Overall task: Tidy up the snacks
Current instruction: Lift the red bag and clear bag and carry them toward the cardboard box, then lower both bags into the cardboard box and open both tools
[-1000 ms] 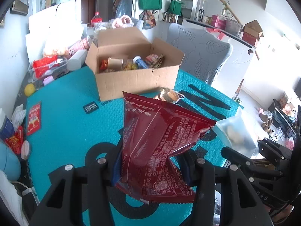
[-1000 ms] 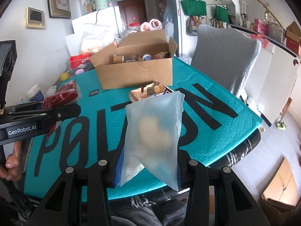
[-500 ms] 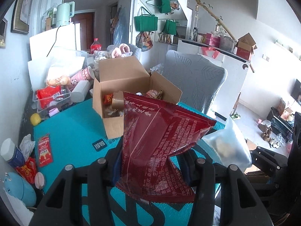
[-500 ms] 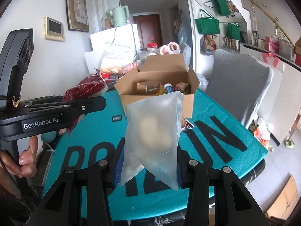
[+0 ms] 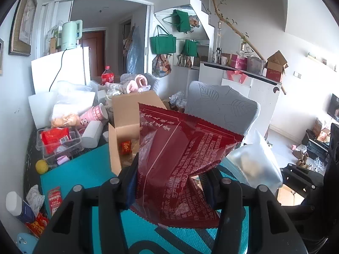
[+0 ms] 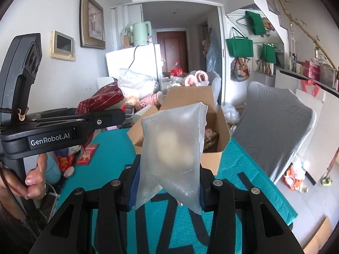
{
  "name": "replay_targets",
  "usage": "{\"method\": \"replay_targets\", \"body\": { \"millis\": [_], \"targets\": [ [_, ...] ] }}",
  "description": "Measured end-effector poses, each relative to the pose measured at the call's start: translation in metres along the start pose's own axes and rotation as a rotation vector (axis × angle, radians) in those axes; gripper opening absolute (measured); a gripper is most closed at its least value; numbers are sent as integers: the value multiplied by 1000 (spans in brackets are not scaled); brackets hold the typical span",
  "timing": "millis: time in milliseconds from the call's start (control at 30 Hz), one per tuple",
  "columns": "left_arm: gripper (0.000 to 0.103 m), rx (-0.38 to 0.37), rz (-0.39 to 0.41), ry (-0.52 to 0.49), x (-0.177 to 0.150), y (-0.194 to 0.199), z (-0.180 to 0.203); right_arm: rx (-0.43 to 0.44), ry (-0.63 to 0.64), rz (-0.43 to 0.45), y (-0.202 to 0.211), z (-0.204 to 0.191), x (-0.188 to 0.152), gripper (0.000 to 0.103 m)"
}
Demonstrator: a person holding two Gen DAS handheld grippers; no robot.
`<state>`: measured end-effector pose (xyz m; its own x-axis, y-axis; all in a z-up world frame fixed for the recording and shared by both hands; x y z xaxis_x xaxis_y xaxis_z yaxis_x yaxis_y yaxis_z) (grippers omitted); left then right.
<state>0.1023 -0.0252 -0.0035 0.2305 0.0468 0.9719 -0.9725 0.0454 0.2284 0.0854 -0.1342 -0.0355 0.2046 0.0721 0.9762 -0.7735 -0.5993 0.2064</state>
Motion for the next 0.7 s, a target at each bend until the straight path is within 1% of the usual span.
{"method": "replay_targets", "body": {
  "millis": [67,233,333,467,633,700],
  "targets": [
    [50,6,17,-15,8,-7,-3,6,5,10,-7,2,8,43],
    [50,0,41,-11,25,-27,-10,20,12,35,-29,7,29,43],
    [50,14,55,-26,33,-42,-13,31,8,40,-45,11,39,43],
    [50,18,71,-14,44,-67,-19,13,24,49,-68,22,52,43],
    [50,77,86,-13,50,-102,-36,-10,33,41,-103,38,61,43],
    [50,106,79,-6,49,-116,-44,-24,38,33,-117,45,62,43]
  ]
}}
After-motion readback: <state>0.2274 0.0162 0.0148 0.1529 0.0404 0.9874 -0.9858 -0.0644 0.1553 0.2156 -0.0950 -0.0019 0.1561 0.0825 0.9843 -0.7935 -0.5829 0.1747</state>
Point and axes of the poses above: each gripper's, at about its wrist camera, not at the fingertips, and y roughly against the way its jaws point, z to its right, x to its top, the point moved 10 cm from there along -y, roughly the way its jaws point, and after that the axes turned 15 degrees about z, right-handed, at the moved point
